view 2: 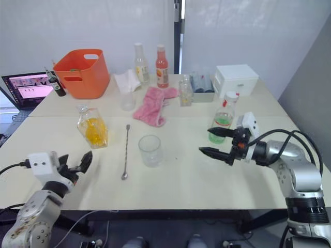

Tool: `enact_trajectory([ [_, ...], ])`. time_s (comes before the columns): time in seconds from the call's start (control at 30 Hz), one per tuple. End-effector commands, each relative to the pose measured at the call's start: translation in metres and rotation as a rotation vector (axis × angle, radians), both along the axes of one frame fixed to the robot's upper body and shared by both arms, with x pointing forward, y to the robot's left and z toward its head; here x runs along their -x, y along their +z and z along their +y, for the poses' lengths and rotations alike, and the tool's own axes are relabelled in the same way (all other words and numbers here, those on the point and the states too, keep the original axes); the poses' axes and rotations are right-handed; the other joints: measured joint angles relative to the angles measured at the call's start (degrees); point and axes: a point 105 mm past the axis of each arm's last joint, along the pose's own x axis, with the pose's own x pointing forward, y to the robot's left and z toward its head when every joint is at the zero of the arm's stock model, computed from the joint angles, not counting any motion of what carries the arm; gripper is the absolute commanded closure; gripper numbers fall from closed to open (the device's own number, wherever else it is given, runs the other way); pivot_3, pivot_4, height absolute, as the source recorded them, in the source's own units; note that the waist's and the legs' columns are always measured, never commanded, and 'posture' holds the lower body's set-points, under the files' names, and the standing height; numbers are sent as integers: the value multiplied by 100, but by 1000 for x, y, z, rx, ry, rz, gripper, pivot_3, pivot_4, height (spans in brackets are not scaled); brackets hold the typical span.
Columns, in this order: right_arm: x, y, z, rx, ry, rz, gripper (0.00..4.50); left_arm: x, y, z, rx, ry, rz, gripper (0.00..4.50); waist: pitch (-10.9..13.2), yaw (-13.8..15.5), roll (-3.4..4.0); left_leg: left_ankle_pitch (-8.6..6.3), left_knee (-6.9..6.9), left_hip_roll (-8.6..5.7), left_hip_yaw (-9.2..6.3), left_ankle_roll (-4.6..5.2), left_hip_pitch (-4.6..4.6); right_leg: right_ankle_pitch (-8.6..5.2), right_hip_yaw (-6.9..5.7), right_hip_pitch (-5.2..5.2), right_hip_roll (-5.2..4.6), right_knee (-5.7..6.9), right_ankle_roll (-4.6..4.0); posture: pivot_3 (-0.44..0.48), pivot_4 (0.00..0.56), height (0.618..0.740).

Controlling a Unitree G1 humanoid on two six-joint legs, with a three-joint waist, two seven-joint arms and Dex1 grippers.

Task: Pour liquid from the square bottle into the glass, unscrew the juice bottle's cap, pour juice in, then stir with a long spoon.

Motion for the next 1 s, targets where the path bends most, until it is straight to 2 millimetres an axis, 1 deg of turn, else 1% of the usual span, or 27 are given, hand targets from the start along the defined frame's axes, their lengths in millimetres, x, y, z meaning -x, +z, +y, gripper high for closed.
enact_trajectory([
  [0.03, 16, 8, 7, 8, 74, -21, 24, -4, 22, -4, -33, 42, -67, 0, 0, 1, -1, 0, 1, 0, 0, 0, -1, -2, -1, 0, 0, 0, 3, 0, 150, 739],
  [0.13, 28, 2, 12, 46, 113, -18, 24, -17, 30, -4, -79, 72, -58, 0, 2, 2, -3, 0, 5, -2, 0, 0, -4, -3, 0, 0, 0, 0, 12, 0, 150, 739],
  [0.37, 31, 2, 17, 42, 105, -24, 24, -42, 39, -8, -121, 85, -15, 0, 3, -8, -4, 1, 10, -2, 0, -1, -4, -9, -1, -1, 1, 1, 31, 0, 150, 739],
  [0.6, 31, 3, 17, 29, 76, -33, 24, -62, 39, -7, -144, 114, 10, 0, 4, -5, -8, 1, 11, -3, -1, -2, -10, -9, -1, -4, 1, -1, 32, 0, 150, 739],
  [0.83, 32, 1, 17, 25, 55, -29, 24, -91, 40, -12, -157, 110, 4, 0, 6, 3, -10, 3, 17, -5, -3, -4, -15, -6, -1, -4, 1, -2, 37, 0, 150, 739],
  [0.9, 33, 0, 18, 25, 53, -27, 24, -99, 39, -10, -142, 128, 11, 0, 6, 2, -10, 3, 18, -6, -3, -6, -17, -5, -1, -5, 0, -4, 39, 0, 150, 739],
  [1.0, 34, -1, 18, 25, 47, -25, 24, -104, 39, -9, -156, 146, 12, 0, 6, -11, -10, 3, 18, -6, -4, -6, -19, -5, -1, -7, 0, -3, 39, 0, 150, 739],
])
